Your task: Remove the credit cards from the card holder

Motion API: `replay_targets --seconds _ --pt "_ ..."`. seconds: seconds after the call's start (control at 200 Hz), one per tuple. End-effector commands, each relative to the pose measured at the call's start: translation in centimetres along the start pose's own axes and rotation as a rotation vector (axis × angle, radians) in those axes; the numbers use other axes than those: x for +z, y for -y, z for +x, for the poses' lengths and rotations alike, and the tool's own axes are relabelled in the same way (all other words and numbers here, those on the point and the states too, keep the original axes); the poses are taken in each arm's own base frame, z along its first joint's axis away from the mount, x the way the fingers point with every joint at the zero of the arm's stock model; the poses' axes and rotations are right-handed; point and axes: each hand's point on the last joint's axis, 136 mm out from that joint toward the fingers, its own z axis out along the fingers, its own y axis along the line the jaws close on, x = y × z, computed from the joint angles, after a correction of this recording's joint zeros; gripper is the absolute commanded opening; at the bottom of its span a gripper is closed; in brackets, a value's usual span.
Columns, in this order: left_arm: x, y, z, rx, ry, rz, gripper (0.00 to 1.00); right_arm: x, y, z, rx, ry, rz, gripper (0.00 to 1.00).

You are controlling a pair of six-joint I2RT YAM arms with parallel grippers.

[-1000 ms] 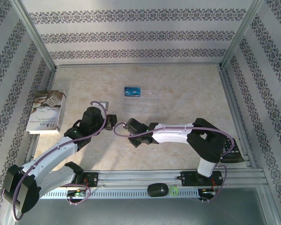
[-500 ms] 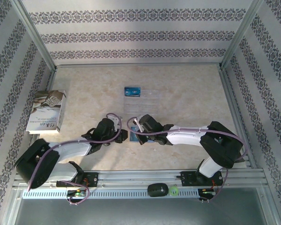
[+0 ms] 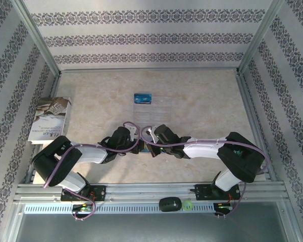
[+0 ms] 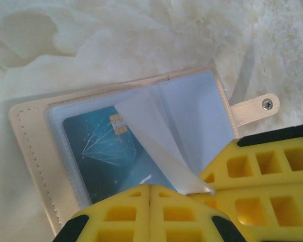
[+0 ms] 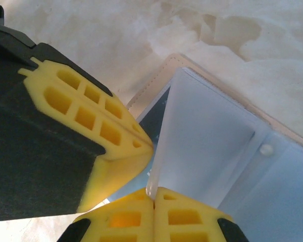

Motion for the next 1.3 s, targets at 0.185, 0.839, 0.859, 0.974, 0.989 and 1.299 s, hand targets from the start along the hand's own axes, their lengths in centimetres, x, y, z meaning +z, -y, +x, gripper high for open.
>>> replay_targets --seconds 0.185,0.839,0.859,0.974,0.989,1.299 --pt "-0.2 -2.5 4.5 -0.037 -0.176 -0.108 0.0 -1.6 1.6 0.8 0.118 0.033 0.059 0.0" --pt "0.1 -1.4 5.6 0.013 -0.21 -0.094 0.0 -7.4 1.6 -3.2 0.322 0.1 0.054 0.38" --pt "0.1 -1.4 5.7 0.013 -0.209 -0.095 0.0 -6.9 1.0 -3.3 0.325 0.074 0.013 0.36" --pt "0.0 -1.6 5.6 0.014 -0.204 -0.108 0.0 -4.1 -0.7 -3.1 0.372 -0.023 -0.091 0.28" --pt "0.0 -1.7 5.7 0.013 -0.206 -0.109 0.0 -3.8 -0.6 -3.0 0.383 -0.03 -0.091 0.27" --pt "-0.8 -2.9 5.3 0.004 -0.183 -0.184 0.0 -0.7 1.4 -1.0 0.468 -0.126 -0.049 0.2"
